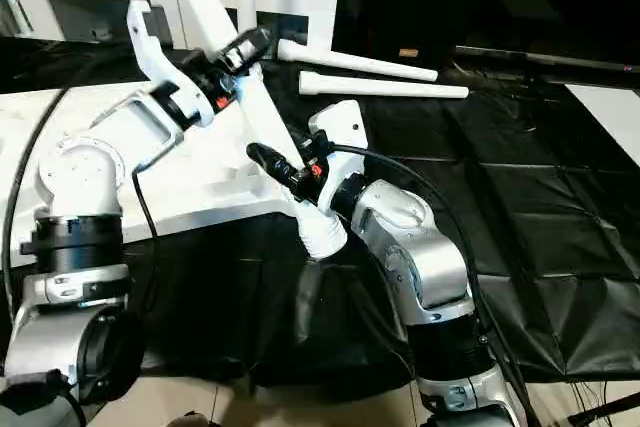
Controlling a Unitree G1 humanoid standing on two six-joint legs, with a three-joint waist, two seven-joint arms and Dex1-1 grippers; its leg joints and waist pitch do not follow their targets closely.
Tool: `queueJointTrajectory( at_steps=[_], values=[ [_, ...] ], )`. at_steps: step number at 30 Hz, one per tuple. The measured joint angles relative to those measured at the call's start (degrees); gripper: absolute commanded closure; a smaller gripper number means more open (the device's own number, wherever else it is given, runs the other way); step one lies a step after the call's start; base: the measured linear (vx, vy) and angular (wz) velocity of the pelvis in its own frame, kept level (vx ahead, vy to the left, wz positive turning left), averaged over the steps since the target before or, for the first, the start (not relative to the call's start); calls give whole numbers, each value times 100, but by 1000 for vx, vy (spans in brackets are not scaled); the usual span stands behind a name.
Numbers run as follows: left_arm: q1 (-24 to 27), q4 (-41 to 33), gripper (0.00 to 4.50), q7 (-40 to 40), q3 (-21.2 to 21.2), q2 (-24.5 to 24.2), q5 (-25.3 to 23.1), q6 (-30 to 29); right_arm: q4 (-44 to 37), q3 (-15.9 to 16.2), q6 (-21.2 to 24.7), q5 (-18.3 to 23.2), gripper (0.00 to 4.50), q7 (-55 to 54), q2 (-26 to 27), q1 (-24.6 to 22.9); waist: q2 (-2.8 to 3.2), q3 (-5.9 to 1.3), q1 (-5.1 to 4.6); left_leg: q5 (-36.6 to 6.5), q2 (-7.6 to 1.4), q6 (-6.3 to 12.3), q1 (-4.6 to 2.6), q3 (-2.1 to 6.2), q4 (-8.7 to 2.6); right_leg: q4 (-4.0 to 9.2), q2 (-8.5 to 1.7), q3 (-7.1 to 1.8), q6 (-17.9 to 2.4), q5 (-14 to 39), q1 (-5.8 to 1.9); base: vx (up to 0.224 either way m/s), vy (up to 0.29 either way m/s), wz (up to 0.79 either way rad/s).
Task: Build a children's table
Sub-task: Pick table leg
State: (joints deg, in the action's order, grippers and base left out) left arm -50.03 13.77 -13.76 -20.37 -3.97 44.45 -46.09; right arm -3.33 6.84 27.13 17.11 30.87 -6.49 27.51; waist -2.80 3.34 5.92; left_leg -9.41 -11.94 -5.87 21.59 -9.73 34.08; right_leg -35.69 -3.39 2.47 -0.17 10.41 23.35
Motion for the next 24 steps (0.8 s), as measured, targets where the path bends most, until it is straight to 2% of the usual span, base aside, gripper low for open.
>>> queueJointTrajectory(
  at_steps=[4, 15, 16, 20, 24],
  values=[
    [-24, 4, 198, -111, 1, -74, 91, -70, 1, 3, -27, 0, 276, 7, 0, 1, 0, 0, -6, 0, 0, 0, -1, 0, 0, -1, 0, 0, 0, 0, 0, 0, 0, 0],
    [-86, 37, 272, -259, 34, -162, 145, -128, 25, 40, -128, -72, 276, -22, -5, 1, 0, 0, -3, 0, 0, 0, 0, 0, 0, -1, 0, 0, 0, 0, 0, 0, 0, 0],
    [-101, 39, 278, -285, 36, -167, 145, -128, 28, 42, -174, -89, 220, -14, -15, 1, 0, 0, -4, 0, 0, 0, 0, 0, 0, -1, 0, 0, 0, 0, 0, 0, 0, 0],
    [-134, 39, 282, -539, 294, -371, -11, -86, 41, 38, -210, 33, 198, 169, -43, 8, 0, 0, -8, 0, 0, 0, -1, 0, 0, -1, 0, 0, 0, 0, 0, 0, 0, 0],
    [-135, 35, 282, -775, 567, -561, -185, -86, 4, 30, 115, 249, 161, 353, -193, 28, 0, 0, -8, 0, 0, 0, -1, 1, 0, 0, 0, -1, -1, 0, 0, 0, 0, 0]
  ],
)
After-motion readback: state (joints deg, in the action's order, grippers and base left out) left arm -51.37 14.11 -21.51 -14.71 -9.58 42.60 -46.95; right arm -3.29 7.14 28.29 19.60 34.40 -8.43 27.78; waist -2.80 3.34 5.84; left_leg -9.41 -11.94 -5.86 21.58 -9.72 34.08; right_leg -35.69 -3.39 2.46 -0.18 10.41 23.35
